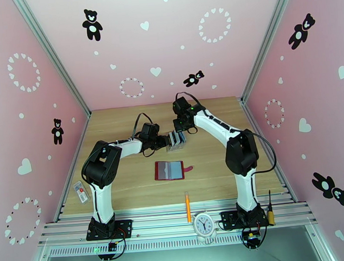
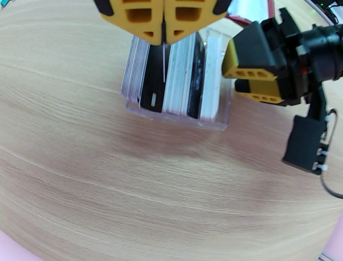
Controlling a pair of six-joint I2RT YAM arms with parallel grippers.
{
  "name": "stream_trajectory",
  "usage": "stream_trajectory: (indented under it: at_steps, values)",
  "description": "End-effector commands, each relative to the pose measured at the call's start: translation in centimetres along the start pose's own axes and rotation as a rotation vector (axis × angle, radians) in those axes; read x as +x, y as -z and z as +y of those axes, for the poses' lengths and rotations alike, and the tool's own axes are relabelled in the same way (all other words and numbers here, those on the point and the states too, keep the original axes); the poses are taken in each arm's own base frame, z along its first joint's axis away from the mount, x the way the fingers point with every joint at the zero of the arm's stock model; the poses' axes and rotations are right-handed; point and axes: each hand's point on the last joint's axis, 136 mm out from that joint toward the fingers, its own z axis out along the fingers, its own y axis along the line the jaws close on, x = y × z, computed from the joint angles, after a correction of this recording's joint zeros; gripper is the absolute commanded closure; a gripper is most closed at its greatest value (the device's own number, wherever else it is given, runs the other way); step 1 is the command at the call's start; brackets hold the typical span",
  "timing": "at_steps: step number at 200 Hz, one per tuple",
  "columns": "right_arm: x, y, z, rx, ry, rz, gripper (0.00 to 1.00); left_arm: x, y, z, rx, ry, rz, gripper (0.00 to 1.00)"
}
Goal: Put the credit cards into the card holder
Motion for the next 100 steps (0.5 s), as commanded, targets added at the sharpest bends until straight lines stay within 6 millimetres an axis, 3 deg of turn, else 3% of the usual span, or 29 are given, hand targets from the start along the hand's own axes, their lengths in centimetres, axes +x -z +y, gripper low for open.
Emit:
stream_trajectory:
  at_steps: [1,46,100]
  values:
    - [-0.9,3.6,0.9,-0.050,-0.025,-0.067,0.99,1.3,0.6,0.5,-0.012,0.000,0.036,0.53]
    - [-0.6,6.5,1.4,-0.108,-0.066,-0.115,1.00,0.6,2.2,-0.9,0.015,-0.034,-0.001,0.52]
    - [1.1,10.5,2.8,-0.257,-0.153,-0.192,1.00,-0.1,4.4,-2.0,0.015,-0.066,-0.047,0.52]
